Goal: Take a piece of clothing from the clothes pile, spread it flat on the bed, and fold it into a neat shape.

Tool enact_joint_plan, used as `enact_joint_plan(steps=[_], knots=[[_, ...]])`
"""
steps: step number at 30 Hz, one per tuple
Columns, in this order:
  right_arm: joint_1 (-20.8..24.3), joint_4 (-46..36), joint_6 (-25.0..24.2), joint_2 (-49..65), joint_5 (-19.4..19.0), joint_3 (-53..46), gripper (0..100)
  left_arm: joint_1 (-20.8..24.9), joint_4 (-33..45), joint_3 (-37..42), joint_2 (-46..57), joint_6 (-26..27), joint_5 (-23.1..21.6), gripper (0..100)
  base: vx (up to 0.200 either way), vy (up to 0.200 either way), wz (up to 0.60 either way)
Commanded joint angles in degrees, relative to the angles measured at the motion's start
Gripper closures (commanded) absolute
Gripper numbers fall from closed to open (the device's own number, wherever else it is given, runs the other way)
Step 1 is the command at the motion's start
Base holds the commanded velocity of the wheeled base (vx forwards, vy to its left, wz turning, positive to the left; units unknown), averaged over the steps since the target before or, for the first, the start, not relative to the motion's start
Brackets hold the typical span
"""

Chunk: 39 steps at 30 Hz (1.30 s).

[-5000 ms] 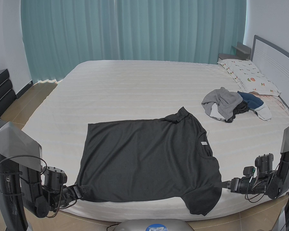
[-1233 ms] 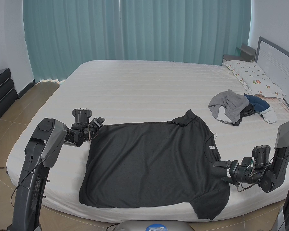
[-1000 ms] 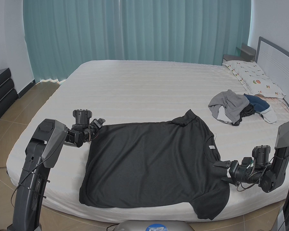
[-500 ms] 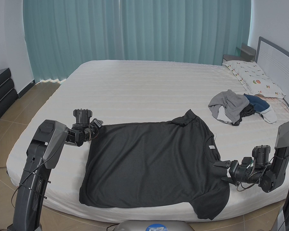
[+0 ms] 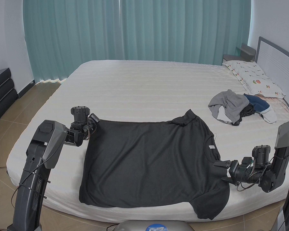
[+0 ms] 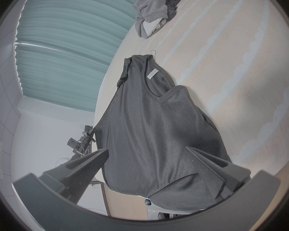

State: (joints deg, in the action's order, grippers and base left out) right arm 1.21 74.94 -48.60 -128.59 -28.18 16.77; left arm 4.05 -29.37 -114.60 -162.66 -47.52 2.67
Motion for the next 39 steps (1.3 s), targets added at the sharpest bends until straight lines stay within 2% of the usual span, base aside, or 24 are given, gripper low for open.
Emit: enact_joint_plan(steps=[1, 15, 35, 36, 39], knots=[[0.02, 0.04, 0.00, 0.00, -0.03, 0.01, 0, -0.18, -2.63, 0.01, -0.55, -0.03, 0.14, 100, 0.000, 0.000, 0.00], [0.02, 0.04, 0.00, 0.00, -0.03, -0.08, 0, -0.88, -10.18, 0.01, -0.64, -0.03, 3.57, 100, 0.000, 0.000, 0.00], [0.02, 0.04, 0.00, 0.00, -0.03, -0.08, 0, -0.88, -9.57, 0.01, -2.14, 0.85, 0.49, 100, 0.000, 0.000, 0.00], [0.02, 0.04, 0.00, 0.00, -0.03, -0.08, 0, -0.88, -8.78, 0.01, -2.14, 0.85, 0.49, 0, 0.000, 0.000, 0.00], [0.02, 0.04, 0.00, 0.00, -0.03, -0.16, 0, -0.88, -7.72, 0.01, -2.14, 0.85, 0.58, 0, 0.000, 0.000, 0.00]])
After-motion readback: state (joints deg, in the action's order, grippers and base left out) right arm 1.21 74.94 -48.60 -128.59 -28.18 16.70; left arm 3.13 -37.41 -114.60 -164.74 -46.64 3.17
